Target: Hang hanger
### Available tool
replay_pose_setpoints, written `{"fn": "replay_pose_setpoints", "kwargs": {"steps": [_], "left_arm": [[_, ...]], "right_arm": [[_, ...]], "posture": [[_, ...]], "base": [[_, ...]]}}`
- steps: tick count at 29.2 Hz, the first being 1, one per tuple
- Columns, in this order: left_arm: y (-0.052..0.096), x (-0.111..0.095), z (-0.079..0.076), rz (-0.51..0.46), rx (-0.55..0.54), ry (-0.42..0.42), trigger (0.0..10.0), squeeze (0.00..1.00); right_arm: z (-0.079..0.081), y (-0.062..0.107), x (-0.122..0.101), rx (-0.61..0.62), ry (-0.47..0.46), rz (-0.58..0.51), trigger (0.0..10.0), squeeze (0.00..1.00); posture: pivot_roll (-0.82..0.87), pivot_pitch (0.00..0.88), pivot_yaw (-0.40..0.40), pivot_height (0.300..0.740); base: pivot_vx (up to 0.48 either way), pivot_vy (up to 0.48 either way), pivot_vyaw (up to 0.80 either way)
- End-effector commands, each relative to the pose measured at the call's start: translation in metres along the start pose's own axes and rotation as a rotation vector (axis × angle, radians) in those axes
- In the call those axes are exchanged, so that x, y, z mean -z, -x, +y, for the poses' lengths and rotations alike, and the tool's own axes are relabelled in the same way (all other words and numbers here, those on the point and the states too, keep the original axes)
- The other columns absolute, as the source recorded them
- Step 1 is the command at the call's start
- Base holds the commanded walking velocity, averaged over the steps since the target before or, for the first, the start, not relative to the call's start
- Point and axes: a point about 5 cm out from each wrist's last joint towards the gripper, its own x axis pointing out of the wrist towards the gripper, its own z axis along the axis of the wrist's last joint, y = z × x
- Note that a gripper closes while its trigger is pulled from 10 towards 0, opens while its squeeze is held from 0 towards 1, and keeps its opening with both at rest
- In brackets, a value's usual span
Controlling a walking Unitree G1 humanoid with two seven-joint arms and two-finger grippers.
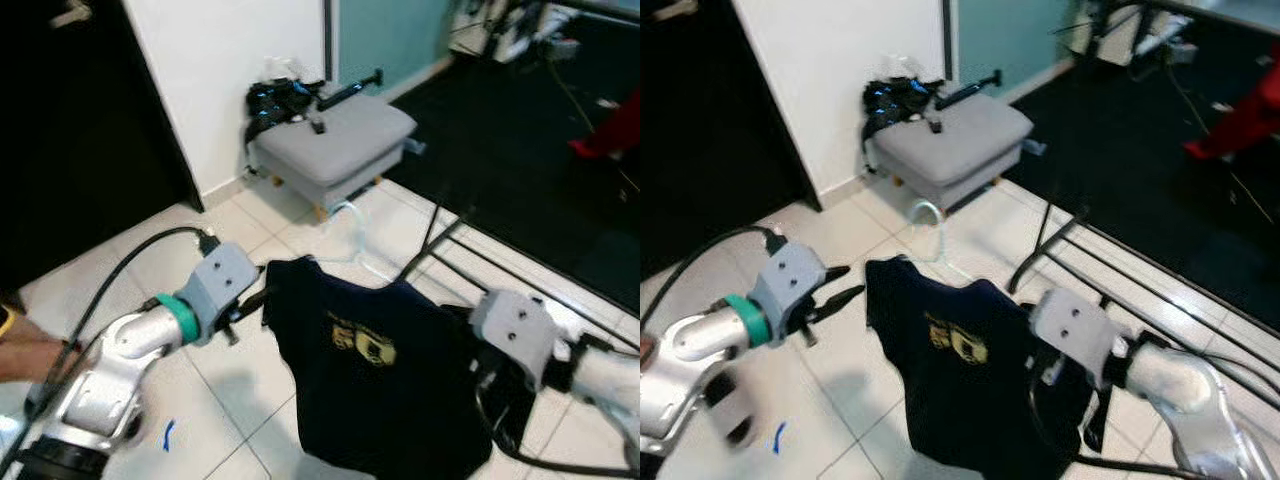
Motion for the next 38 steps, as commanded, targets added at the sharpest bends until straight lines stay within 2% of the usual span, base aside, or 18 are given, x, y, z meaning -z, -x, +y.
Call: {"fn": "replay_pose_setpoints", "kwargs": {"steps": [1,6,8,11,14,16,18,20,22,23,25,28,32,38], "left_arm": [[-0.005,0.003,-0.008,0.005,0.035,-0.011,10.0,0.0],[-0.008,0.001,-0.005,-0.011,-0.003,0.023,10.0,0.0],[-0.007,0.001,-0.003,-0.006,-0.063,0.046,10.0,0.0],[-0.007,0.002,-0.003,-0.007,-0.082,0.058,10.0,0.0],[-0.007,0.001,-0.002,-0.017,-0.135,0.1,10.0,0.0],[-0.007,0.0,-0.001,-0.03,-0.219,0.163,10.0,0.0],[-0.007,0.0,-0.001,-0.03,-0.219,0.163,10.0,0.0],[-0.007,0.0,-0.001,-0.034,-0.267,0.206,10.0,0.0],[-0.009,-0.002,-0.004,-0.058,-0.327,0.29,10.0,0.0],[-0.009,-0.002,-0.004,-0.058,-0.327,0.29,10.0,0.0],[-0.011,-0.005,-0.008,-0.078,-0.363,0.348,10.0,0.0],[-0.018,-0.008,-0.01,-0.101,-0.385,0.39,10.0,0.0],[-0.024,-0.011,-0.01,-0.122,-0.407,0.435,10.0,0.0],[-0.036,-0.016,-0.007,-0.16,-0.424,0.478,10.0,0.0]], "right_arm": [[0.011,-0.008,-0.01,-0.043,-0.013,-0.073,10.0,0.0],[0.018,-0.022,-0.013,-0.013,-0.006,-0.121,10.0,0.0],[0.023,-0.028,-0.012,0.004,-0.025,-0.134,10.0,0.0],[0.025,-0.03,-0.012,0.009,-0.034,-0.138,10.0,0.0],[0.028,-0.036,-0.011,0.036,-0.061,-0.154,10.0,0.0],[0.026,-0.041,-0.012,0.092,-0.098,-0.176,10.0,0.0],[0.026,-0.041,-0.012,0.092,-0.098,-0.176,10.0,0.0],[0.025,-0.043,-0.013,0.121,-0.117,-0.186,10.0,0.0],[0.023,-0.046,-0.015,0.196,-0.163,-0.208,10.0,0.0],[0.023,-0.046,-0.015,0.196,-0.163,-0.208,10.0,0.0],[0.021,-0.049,-0.015,0.271,-0.208,-0.221,10.0,0.0],[0.017,-0.049,-0.012,0.378,-0.279,-0.225,10.0,0.0],[0.017,-0.05,-0.011,0.443,-0.338,-0.237,10.0,0.0],[0.023,-0.05,-0.013,0.431,-0.378,-0.248,10.0,0.0]], "posture": [[-0.27,0.181,0.148,0.74],[-0.27,0.181,0.143,0.74],[-0.27,0.181,0.138,0.74],[-0.27,0.181,0.138,0.74],[-0.26,0.181,0.13,0.74],[-0.26,0.181,0.121,0.74],[-0.26,0.181,0.121,0.74],[-0.26,0.181,0.12,0.74],[-0.26,0.176,0.108,0.74],[-0.26,0.176,0.108,0.74],[-0.26,0.171,0.108,0.74],[-0.28,0.156,0.115,0.74],[-0.31,0.143,0.121,0.74],[-0.36,0.117,0.1,0.74]], "base": [[0.0,0.0,0.0],[0.0,0.0,0.0],[0.0,0.0,0.0],[0.0,0.0,0.0],[0.0,0.0,0.0],[0.0,0.0,0.0],[0.0,0.0,0.0],[0.0,0.0,0.0],[0.0,0.0,0.0],[0.0,0.0,0.0],[0.0,0.0,0.0],[0.0,0.0,0.0],[0.0,0.0,0.0],[0.0,0.0,0.0]]}}
